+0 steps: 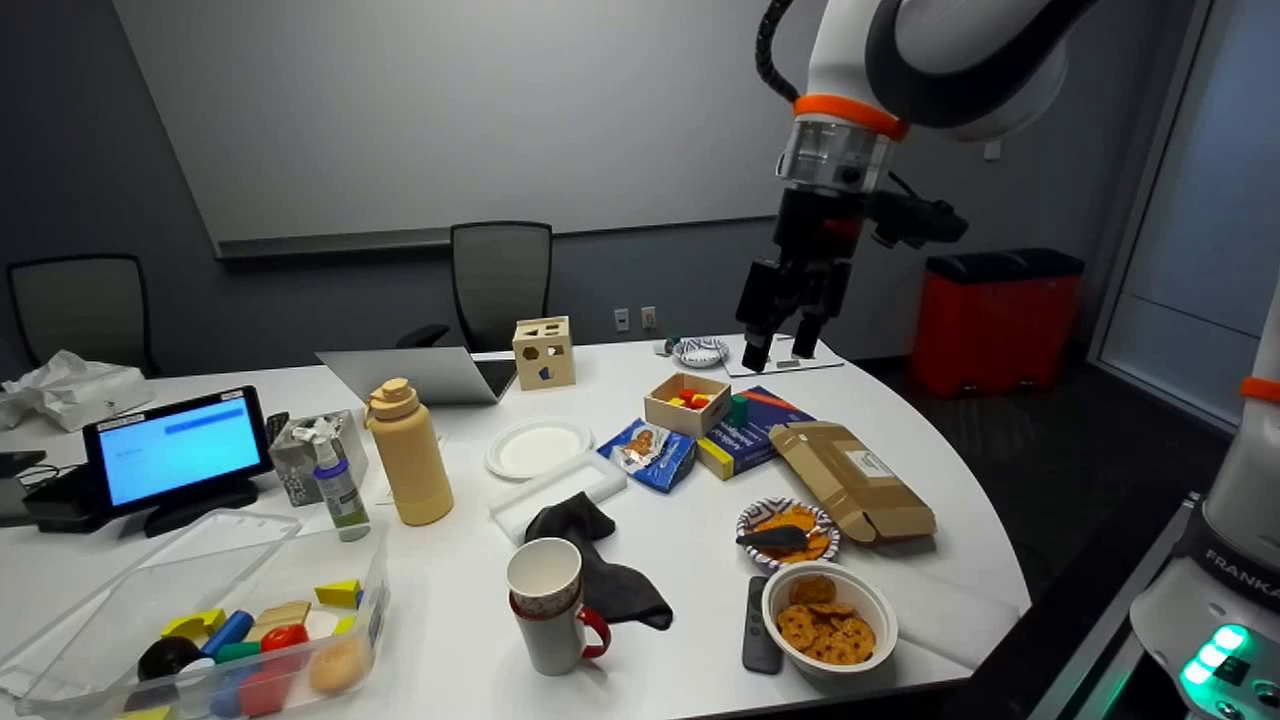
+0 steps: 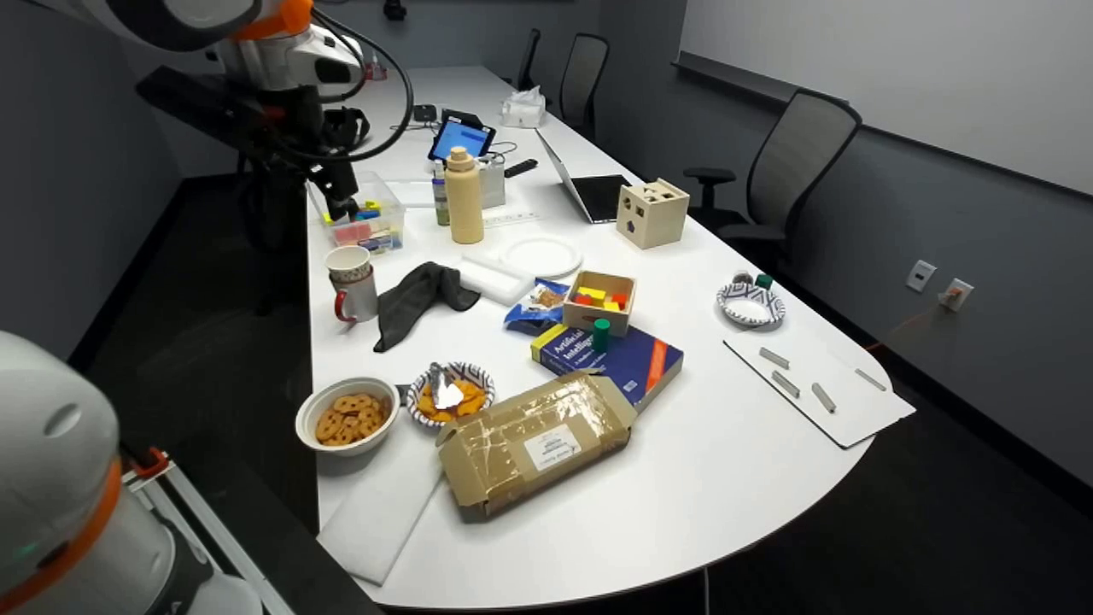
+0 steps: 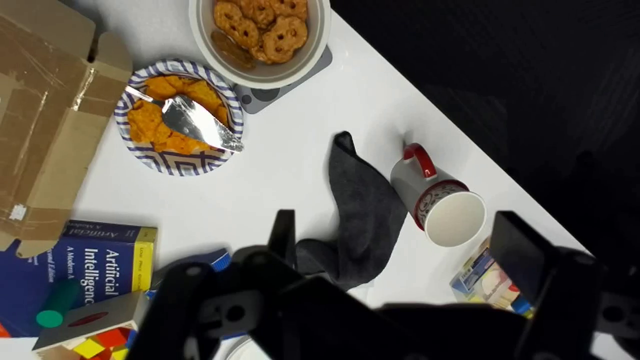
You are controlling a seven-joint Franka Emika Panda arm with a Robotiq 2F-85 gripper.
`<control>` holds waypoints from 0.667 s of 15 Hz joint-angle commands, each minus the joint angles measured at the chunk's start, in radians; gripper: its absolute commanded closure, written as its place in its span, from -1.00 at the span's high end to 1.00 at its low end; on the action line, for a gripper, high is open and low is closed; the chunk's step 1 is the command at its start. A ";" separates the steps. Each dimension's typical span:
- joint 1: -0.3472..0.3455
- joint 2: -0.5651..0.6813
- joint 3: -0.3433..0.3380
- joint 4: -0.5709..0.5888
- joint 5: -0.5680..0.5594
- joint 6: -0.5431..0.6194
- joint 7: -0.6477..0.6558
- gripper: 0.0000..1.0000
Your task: Use the black towel to clean the table
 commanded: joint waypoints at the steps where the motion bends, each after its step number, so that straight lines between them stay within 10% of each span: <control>1: -0.041 0.208 0.033 0.068 -0.003 0.132 0.082 1.00; 10: -0.037 0.759 0.045 0.349 0.126 0.421 0.136 1.00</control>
